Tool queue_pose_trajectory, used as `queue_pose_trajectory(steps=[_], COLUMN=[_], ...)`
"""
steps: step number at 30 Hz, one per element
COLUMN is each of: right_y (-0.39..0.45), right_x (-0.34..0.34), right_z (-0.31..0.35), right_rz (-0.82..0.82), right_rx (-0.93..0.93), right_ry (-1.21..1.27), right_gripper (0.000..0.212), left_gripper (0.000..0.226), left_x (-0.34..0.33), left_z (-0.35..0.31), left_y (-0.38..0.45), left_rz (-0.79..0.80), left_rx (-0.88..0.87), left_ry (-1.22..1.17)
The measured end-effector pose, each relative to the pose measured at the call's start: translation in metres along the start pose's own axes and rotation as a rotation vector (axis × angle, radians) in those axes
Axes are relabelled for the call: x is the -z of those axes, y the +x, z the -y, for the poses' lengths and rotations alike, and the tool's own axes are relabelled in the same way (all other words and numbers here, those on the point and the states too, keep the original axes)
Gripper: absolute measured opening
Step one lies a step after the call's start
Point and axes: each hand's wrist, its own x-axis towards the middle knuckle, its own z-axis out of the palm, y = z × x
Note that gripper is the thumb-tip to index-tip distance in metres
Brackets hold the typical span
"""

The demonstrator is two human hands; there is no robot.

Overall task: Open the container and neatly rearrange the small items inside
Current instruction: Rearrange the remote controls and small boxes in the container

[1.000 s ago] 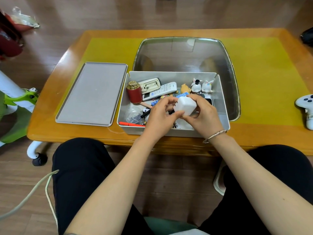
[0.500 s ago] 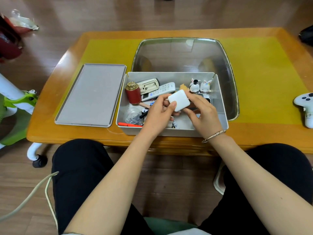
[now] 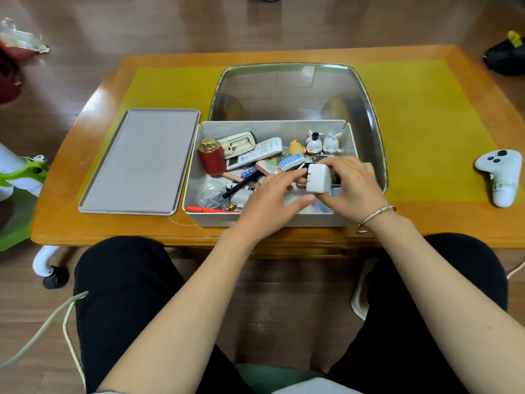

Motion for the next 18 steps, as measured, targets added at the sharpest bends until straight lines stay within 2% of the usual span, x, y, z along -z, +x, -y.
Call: queue_pose_trajectory(steps=[4,6,9,13,18], right_y=[0.0,0.002,0.004,0.007,0.016], right_x=[0.02,0.028,0.034,0.038,0.042], right_z=[-0.017,-0.022,-0.024,-0.021,-0.01], right_rz=[0.054,0.102,0.212,0.378,0.56], right_rx=[-0.13,-0.16,-0.15,-0.123,-0.096], right_ry=[0.097,0.142,0.001,-0.091,-0.186], right_gripper=[0.063,0.067,0.069,0.069,0.066], left_gripper=[0.068,0.061,0.046,0.032,0.03], left_x=[-0.017,-0.028,-0.038,-0.038,-0.038], left_z=[-0.009,-0.016,-0.021,-0.019,-0.017], left_y=[-0.001,0.001,0.002,0.002,0.0], left_rz=[0.205,0.251,0.251,0.23,0.199], left_rx=[-0.064,-0.098,-0.114,-0.115,-0.102], left_ry=[0.351,0.478,0.656,0.71,0.676])
